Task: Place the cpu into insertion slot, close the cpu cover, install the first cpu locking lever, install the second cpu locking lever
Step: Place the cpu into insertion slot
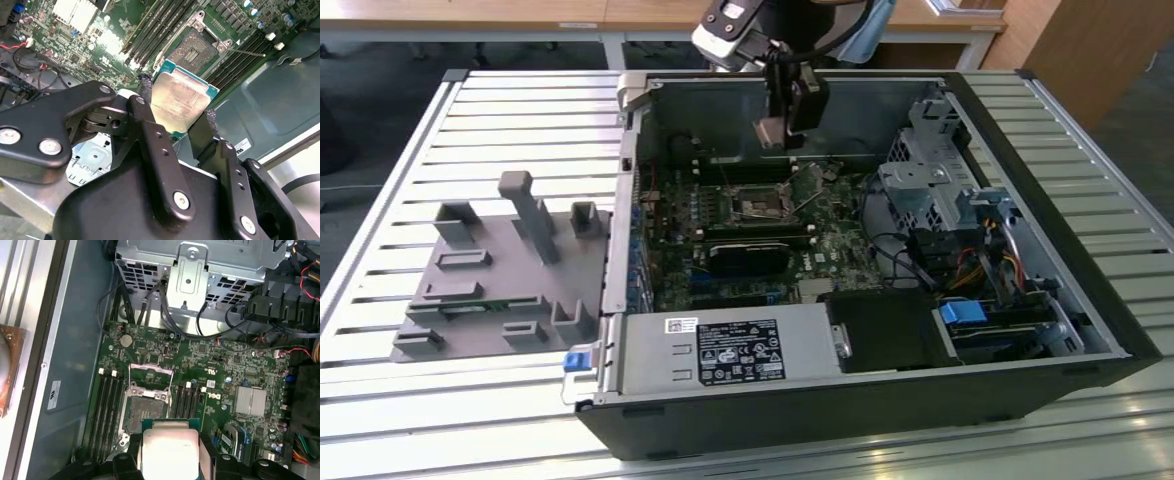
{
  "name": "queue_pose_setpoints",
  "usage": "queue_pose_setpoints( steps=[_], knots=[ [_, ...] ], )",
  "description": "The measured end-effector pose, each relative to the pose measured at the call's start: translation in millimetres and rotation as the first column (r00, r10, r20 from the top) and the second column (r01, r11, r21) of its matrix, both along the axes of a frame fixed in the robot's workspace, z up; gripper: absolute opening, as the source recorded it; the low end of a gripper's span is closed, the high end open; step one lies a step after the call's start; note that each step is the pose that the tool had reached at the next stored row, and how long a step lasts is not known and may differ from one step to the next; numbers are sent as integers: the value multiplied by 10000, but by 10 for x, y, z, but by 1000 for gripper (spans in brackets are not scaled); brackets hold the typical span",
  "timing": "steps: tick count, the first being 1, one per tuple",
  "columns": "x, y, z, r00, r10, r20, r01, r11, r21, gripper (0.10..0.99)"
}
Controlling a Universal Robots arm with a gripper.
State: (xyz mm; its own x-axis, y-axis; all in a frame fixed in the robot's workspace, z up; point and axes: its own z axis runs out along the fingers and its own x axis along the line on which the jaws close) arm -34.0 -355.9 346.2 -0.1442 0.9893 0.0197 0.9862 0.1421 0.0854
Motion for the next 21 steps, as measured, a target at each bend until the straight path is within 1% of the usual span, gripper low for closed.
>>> queue_pose_setpoints(
  steps=[5,11,21],
  knots=[
    [0,5,-66,10000,-18,-11,18,10000,-19,537],
    [0,15,-109,9993,-371,-11,371,9993,-17,537],
    [0,47,-217,9972,-742,-11,742,9972,-18,537]
  ],
)
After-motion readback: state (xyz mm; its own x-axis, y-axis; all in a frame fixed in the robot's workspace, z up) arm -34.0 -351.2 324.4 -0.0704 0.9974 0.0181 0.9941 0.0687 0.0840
